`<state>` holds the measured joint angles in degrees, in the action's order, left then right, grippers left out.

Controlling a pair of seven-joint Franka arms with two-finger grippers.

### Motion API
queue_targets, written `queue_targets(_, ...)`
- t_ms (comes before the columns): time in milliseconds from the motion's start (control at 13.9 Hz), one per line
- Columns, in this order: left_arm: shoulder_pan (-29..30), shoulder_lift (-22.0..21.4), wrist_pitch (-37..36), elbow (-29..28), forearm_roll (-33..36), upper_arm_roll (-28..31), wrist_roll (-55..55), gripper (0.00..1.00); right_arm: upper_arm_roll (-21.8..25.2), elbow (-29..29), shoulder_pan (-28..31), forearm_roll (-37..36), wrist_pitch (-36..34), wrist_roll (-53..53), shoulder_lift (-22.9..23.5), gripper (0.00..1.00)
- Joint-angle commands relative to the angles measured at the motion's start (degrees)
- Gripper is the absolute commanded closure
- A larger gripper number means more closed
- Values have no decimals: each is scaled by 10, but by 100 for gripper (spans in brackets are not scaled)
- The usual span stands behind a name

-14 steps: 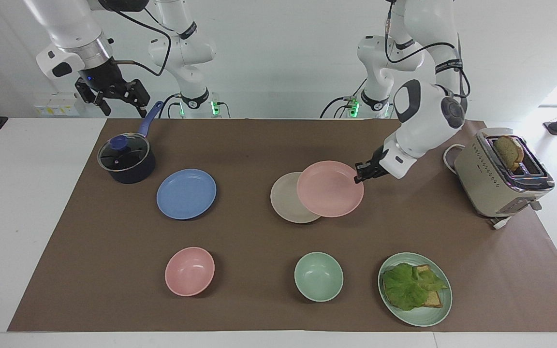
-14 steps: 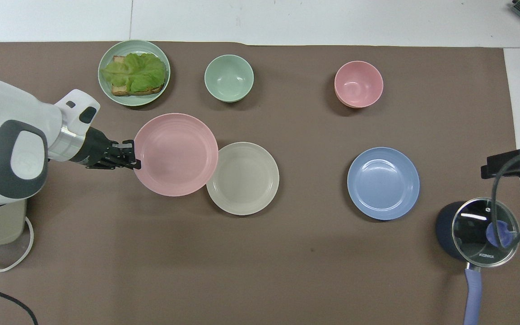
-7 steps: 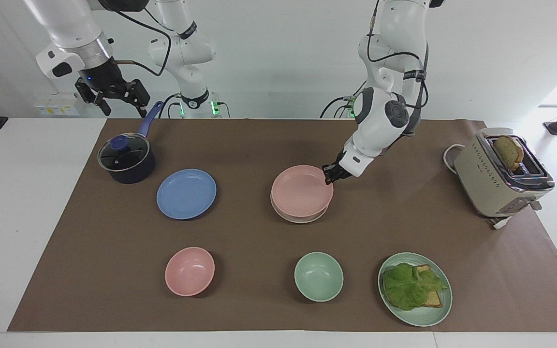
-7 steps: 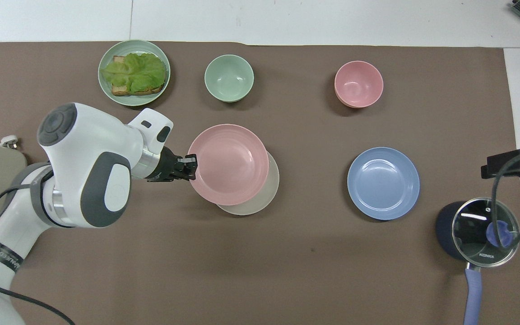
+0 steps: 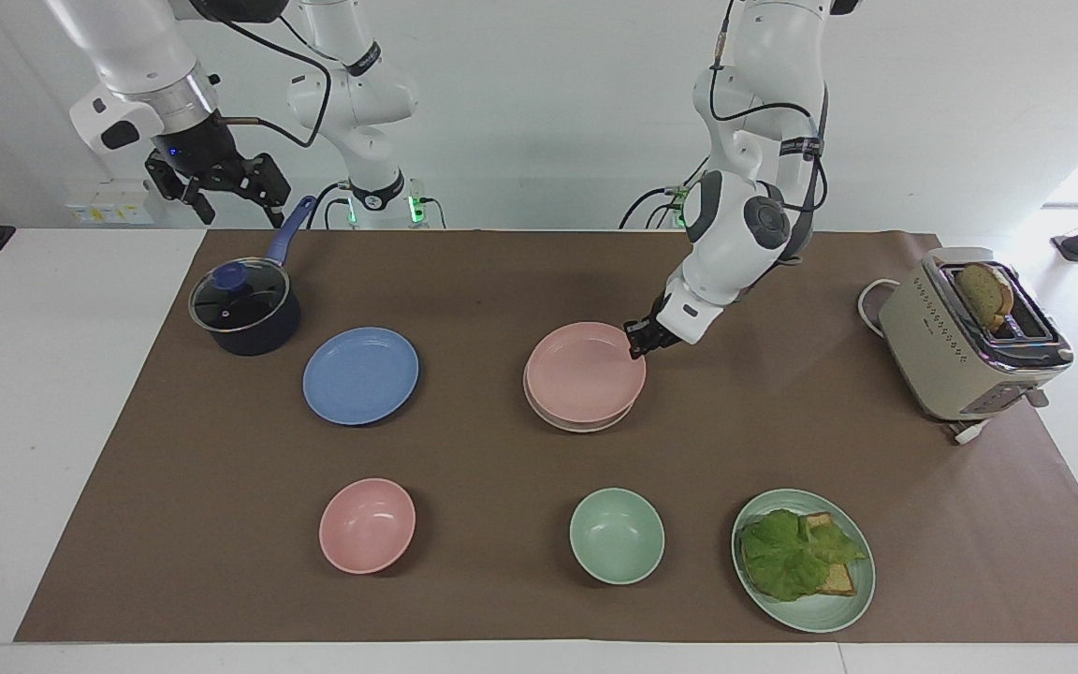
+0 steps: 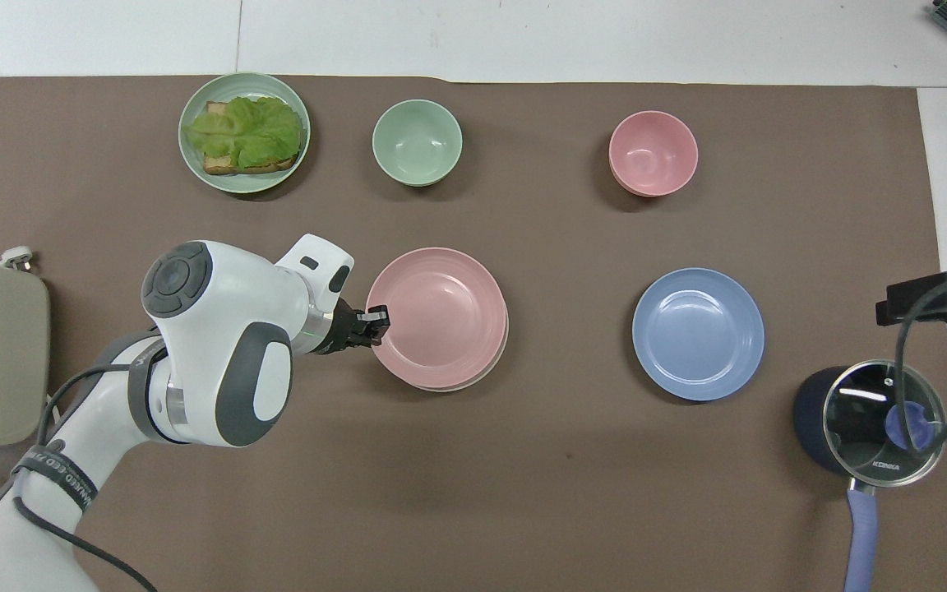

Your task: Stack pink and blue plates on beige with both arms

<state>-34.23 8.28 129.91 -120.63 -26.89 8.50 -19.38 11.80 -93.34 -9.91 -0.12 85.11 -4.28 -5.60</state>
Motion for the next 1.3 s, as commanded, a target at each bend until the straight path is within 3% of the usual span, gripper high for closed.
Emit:
queue_targets(0,-11,-8,13,-9,-10,8,-4,70,-1,-5,7,13,-1,9,-7,0)
queue_targets(72,-11,-7,13,-8,-10,9,-4,13,-1,-5,6,13,-1,9,-7,0)
queue_targets(144,-11,-7,13,-7,-10,9,-2,0,-1,-5,6,13,-1,9,-7,0)
queue_targets(433,-11,-5,15,-3,-10,10,-4,0,-1,-5,6,13,-1,9,-7,0)
queue_targets(722,3,13,-11,48,26,16,2,0,-1,-5,6,13,-1,9,-7,0)
queue_targets(938,72,8,-146,121,126,16,28,0,-2,-5,5,13,-6,12,-8,0)
queue_targets(1082,130,8,-224,175,134,18,94,0,-6,-4,0,10,-1,16,-11,0)
queue_targets(1227,172,-1,-254,199,159,18,122,0,-10,-11,1,12,34,44,-6,0)
